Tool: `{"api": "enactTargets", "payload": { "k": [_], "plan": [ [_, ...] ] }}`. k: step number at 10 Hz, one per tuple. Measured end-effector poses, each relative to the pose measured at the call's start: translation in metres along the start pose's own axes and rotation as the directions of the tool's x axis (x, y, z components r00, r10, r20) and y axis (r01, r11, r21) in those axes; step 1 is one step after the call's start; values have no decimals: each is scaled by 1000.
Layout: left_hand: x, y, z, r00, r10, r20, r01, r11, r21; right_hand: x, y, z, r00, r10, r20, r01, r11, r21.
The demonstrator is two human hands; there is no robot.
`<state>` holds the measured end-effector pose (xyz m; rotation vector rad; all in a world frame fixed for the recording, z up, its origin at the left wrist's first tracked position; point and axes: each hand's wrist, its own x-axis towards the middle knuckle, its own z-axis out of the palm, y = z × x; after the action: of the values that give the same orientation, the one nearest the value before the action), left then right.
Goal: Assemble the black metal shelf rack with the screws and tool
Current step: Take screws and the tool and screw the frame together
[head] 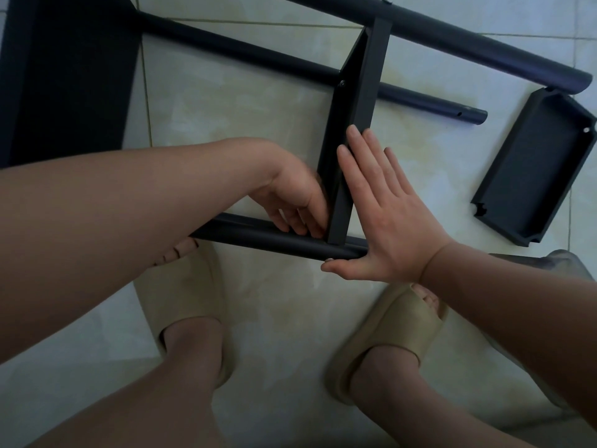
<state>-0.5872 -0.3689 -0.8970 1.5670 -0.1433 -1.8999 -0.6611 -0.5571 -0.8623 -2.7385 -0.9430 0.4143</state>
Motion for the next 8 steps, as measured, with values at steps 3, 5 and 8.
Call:
{"api": "enactTargets", "payload": {
  "k": [3, 5, 8],
  "plan": [
    [-3, 1, -3, 998, 20, 59, -17, 999, -49, 0, -1, 0, 1000, 4, 1, -4, 1000, 7],
    [1, -1, 0, 999, 38, -6, -38, 999, -19, 0, -1, 0, 1000, 5, 6, -5, 1000, 10],
    [-3, 0, -1, 999, 34, 10, -34, 999, -22, 0, -1, 1, 1000, 0, 1, 0, 1000, 8]
  ]
}}
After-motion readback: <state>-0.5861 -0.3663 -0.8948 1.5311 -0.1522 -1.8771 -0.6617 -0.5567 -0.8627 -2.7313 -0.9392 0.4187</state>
